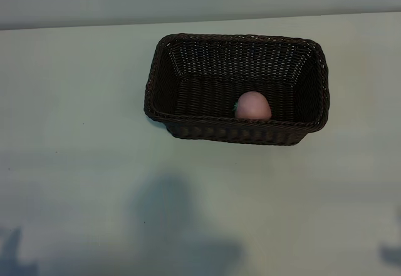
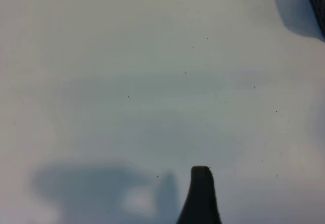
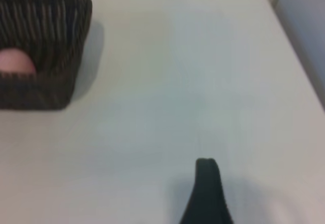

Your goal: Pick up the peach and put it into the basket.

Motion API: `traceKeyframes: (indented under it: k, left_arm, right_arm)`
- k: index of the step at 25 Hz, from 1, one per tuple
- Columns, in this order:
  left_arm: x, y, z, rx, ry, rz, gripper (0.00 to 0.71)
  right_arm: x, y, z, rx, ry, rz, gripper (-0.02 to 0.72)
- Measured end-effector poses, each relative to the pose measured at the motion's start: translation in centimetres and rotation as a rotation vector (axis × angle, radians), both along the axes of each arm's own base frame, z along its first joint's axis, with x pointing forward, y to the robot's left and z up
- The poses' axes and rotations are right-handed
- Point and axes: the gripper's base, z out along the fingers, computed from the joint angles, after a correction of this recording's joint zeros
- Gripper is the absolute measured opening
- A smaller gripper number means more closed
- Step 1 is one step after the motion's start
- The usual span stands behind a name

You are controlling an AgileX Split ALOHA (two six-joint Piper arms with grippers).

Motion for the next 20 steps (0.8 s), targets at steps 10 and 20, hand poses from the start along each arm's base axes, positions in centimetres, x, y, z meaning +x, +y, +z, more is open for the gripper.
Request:
traceKeyframes:
  k: [10, 20]
  left_arm:
    - [0.0, 0.0, 0.0, -0.001, 0.0, 0.001, 0.594]
    - [0.0, 0.0, 0.0, -0.001, 0.0, 0.001, 0.593]
  right_arm:
    - [1.8, -0.3, -2.0, -0.019, 0.0, 0.01, 0.545]
    - [2.0, -0.3, -2.1, -0.013, -0.014, 0.012, 0.545]
